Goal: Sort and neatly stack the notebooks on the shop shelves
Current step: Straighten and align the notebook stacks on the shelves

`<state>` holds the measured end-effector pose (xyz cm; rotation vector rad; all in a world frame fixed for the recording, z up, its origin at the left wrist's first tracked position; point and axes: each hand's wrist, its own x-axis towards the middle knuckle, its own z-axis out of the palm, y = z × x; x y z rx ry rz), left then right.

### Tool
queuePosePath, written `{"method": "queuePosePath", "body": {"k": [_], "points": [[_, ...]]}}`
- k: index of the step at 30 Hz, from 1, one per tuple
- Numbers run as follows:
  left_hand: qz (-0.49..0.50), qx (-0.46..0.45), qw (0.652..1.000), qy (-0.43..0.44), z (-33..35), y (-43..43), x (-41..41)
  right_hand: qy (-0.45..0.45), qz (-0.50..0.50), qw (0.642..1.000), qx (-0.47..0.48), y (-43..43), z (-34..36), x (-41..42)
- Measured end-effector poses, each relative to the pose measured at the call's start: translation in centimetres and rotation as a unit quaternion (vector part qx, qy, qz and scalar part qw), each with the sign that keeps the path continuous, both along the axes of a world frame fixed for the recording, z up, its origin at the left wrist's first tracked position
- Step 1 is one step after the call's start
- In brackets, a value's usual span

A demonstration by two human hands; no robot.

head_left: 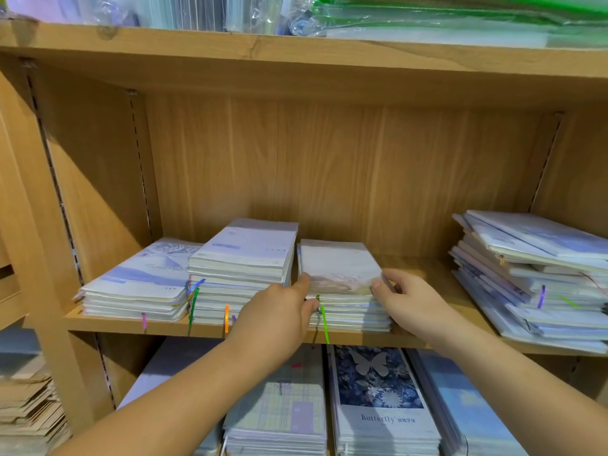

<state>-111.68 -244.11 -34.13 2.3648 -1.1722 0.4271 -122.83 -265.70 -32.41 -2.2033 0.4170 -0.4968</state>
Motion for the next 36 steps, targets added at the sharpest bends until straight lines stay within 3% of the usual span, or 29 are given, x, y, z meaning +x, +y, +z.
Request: {"method": "queuePosePath", "body": {"k": [4, 10, 13, 18, 29, 32, 36], "points": [[0.011, -0.030, 0.999, -0.011, 0.1, 0.4, -0.3, -0.015, -0.001, 1.000, -0.007, 0.4, 0.2, -0.6], [0.021, 0.021, 0.995, 0.092, -0.6, 0.4, 0.0, 0.035, -0.064, 0.997, -0.026, 0.7, -0.1, -1.2], [0.006, 0.029, 0.993, 0.118, -0.8, 0.3, 0.1, 0.056, -0.014, 0.998, -0.038, 0.3, 0.0, -1.6], [0.014, 0.035, 0.993, 0.113, -1.3, 0.0, -0.1, 0.104, 0.042, 0.989, -0.100, -0.6, 0.2, -1.5], [0.000, -0.033, 0.991, 0.128, -2.6, 0.3, 0.1, 0.040, -0.028, 0.970, -0.238, 0.0, -1.9, -2.6], [-0.008, -0.022, 0.991, 0.133, -2.0, 0.5, 0.4, 0.035, -0.023, 0.975, -0.217, 0.0, -1.3, -2.9], [0.005, -0.038, 0.997, 0.074, -0.4, 0.0, 0.4, 0.059, -0.002, 0.983, -0.174, -0.3, 0.5, -2.5]]}}
